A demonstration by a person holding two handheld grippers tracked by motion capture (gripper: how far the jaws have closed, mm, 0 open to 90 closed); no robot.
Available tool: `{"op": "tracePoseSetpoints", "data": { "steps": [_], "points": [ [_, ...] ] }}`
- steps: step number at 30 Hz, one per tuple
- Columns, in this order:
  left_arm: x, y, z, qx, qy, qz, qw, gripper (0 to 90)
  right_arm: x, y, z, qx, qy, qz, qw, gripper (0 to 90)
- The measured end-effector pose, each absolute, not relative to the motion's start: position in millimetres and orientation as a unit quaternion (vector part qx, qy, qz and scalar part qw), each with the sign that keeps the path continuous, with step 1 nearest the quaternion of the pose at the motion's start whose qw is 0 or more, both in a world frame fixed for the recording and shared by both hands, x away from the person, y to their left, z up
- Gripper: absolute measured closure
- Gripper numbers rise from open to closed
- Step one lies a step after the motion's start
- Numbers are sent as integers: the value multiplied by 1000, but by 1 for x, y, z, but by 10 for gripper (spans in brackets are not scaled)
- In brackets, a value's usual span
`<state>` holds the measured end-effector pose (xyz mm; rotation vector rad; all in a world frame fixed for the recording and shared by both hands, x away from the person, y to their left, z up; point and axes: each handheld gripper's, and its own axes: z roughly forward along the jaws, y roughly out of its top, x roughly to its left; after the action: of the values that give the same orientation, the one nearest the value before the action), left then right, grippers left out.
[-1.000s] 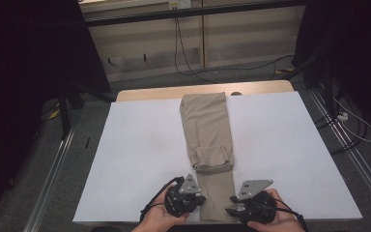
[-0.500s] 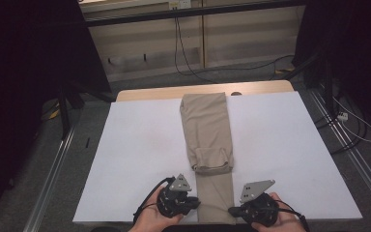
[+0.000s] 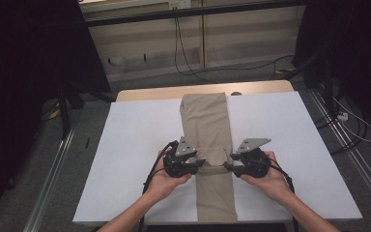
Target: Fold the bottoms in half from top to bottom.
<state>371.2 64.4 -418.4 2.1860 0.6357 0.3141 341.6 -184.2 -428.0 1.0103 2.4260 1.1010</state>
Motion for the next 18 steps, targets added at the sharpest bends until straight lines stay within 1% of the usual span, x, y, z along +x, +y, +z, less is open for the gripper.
{"op": "tracePoseSetpoints", "data": {
  "steps": [2,5,7,8,9,11,12,14,15,16,17,18],
  "points": [
    [378,65,-420,861,270,118,414,653,347,-182,-427,351,840,385,152,576],
    [390,67,-422,856,290,101,417,705,356,-178,-427,345,838,396,149,620],
    [395,71,-424,850,303,85,423,720,361,-176,-427,343,836,405,141,744],
    [396,73,-424,848,302,85,427,712,362,-176,-427,344,832,411,141,856],
    [396,75,-423,847,299,83,431,693,364,-176,-427,342,831,418,133,892],
    [394,77,-421,849,287,70,438,610,365,-176,-428,346,827,422,133,900],
    [391,76,-420,854,277,82,433,602,365,-177,-428,344,828,423,131,900],
    [387,73,-422,863,258,81,427,599,363,-179,-426,345,825,427,134,900],
    [385,71,-423,867,259,102,413,643,362,-180,-424,346,823,429,136,900],
    [383,70,-424,871,253,105,407,717,360,-181,-421,348,820,431,140,900],
    [381,70,-423,869,248,97,416,835,358,-183,-419,349,817,438,136,900],
    [379,70,-421,870,247,91,417,888,355,-184,-416,348,815,443,133,900]
  ]
}}
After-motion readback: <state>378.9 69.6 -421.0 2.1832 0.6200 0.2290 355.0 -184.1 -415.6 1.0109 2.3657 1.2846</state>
